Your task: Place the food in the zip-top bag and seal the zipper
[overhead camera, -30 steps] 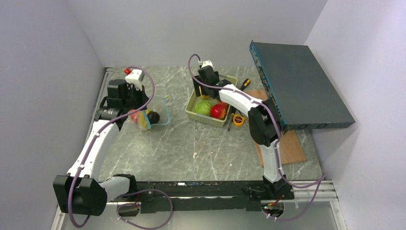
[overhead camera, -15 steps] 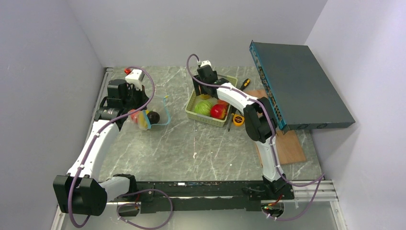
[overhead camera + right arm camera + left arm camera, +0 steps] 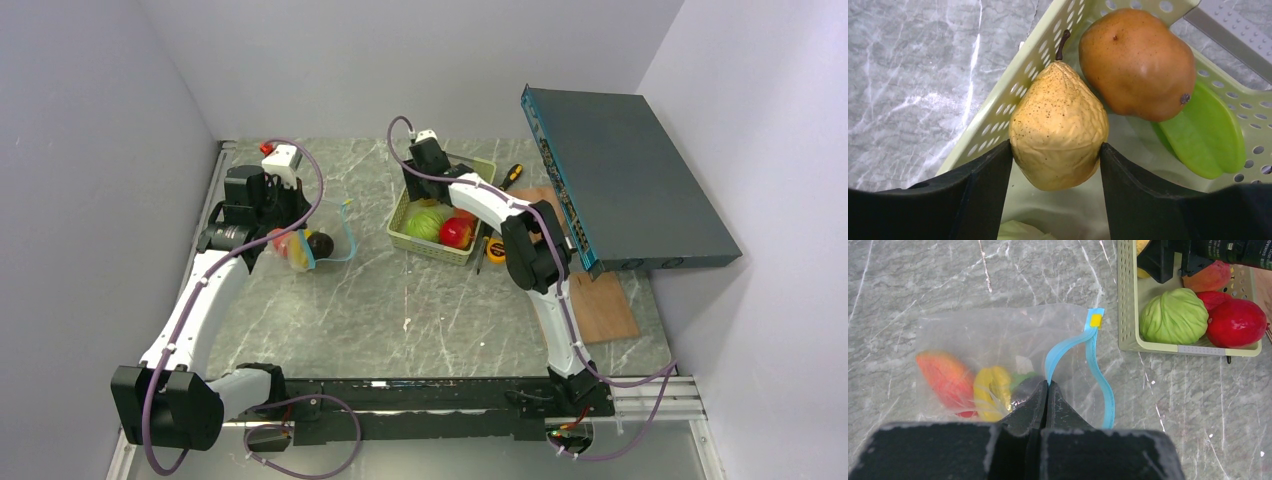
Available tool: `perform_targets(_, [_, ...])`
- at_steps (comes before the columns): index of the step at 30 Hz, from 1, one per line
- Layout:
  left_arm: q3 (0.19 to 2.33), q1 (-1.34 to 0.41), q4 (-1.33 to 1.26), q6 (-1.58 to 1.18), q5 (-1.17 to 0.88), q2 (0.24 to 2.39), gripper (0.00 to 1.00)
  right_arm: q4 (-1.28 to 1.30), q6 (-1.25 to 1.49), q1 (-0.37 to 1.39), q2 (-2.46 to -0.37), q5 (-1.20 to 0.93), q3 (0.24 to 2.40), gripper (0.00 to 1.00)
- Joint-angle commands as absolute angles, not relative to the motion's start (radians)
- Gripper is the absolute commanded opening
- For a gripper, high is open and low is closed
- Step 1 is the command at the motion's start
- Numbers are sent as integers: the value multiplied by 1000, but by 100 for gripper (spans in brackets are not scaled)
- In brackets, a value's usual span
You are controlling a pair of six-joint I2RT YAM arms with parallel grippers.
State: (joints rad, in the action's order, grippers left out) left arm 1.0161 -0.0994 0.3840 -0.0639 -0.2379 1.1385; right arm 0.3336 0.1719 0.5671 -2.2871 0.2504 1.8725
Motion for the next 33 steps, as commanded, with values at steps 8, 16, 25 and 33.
perform_targets(8, [1041, -101, 360, -53, -244, 1134, 0, 277, 134, 564, -2136, 253, 1814, 30])
perform_targets(16, [1040, -101, 361, -51, -242, 1131, 0, 277, 129, 581, -2032, 269, 1772, 11])
perform_targets(25, [1041, -101, 360, -51, -244, 1131, 0, 254, 173, 622, -1911, 186, 1697, 1])
perform_targets(33, [1041, -101, 361, -51, -241, 1128, 0, 164, 253, 713, -1785, 10, 1583, 0])
